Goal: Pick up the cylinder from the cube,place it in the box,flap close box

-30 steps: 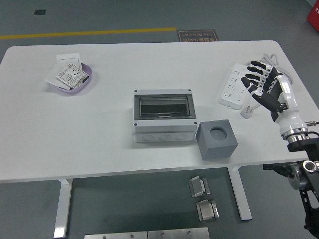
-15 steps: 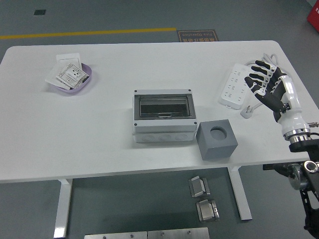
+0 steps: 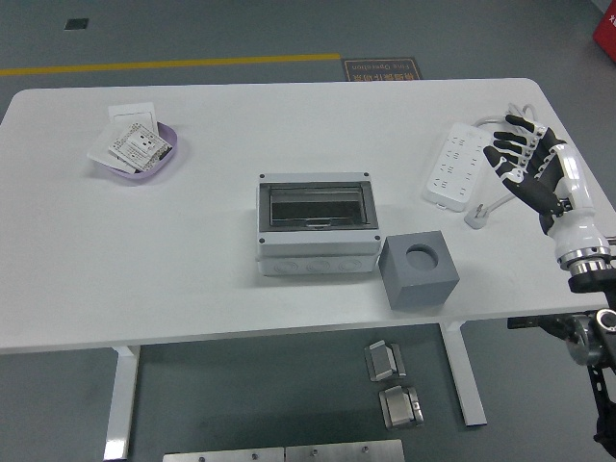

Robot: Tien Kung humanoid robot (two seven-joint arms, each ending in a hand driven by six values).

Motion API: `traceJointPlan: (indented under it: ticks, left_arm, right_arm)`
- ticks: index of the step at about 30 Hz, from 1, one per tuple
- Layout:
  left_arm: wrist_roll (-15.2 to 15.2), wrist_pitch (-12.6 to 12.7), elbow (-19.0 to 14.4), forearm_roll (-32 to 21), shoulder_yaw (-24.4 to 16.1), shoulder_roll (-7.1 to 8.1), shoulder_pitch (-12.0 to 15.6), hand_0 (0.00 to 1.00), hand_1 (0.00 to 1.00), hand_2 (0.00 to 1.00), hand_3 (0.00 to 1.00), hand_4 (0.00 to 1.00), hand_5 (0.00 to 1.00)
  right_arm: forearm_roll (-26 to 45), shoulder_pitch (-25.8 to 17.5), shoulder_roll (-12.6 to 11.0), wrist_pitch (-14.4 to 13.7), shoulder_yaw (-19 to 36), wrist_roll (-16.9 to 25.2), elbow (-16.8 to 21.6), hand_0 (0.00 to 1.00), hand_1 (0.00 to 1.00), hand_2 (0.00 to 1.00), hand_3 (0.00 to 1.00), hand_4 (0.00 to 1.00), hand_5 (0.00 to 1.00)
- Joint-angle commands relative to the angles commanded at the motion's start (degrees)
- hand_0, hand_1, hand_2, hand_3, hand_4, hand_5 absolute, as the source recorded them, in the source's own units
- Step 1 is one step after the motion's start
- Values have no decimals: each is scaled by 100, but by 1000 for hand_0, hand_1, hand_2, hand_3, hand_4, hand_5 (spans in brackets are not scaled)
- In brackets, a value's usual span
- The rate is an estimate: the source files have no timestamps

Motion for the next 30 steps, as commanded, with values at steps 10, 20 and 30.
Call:
traceJointPlan:
  ticks: [10, 20, 30]
  left_arm:
    - [31, 28, 0, 97, -74, -22, 45, 638, 616, 572, 599, 668, 283]
    - [5, 28, 0, 252, -206, -78, -5, 637, 617, 572, 598, 668, 284]
    - [21, -22, 0, 381, -213, -192, 4, 638, 616, 572, 598, 668, 284]
  right_arm:
    - [206, 252, -331, 20, 20, 34, -412, 699, 693, 683, 743, 835, 269]
    - [492, 593, -859, 50, -12, 46, -746, 706, 691, 689, 740, 834, 283]
    - [567, 704, -1032, 82, 11, 51, -858, 713, 691, 691, 737, 826, 349]
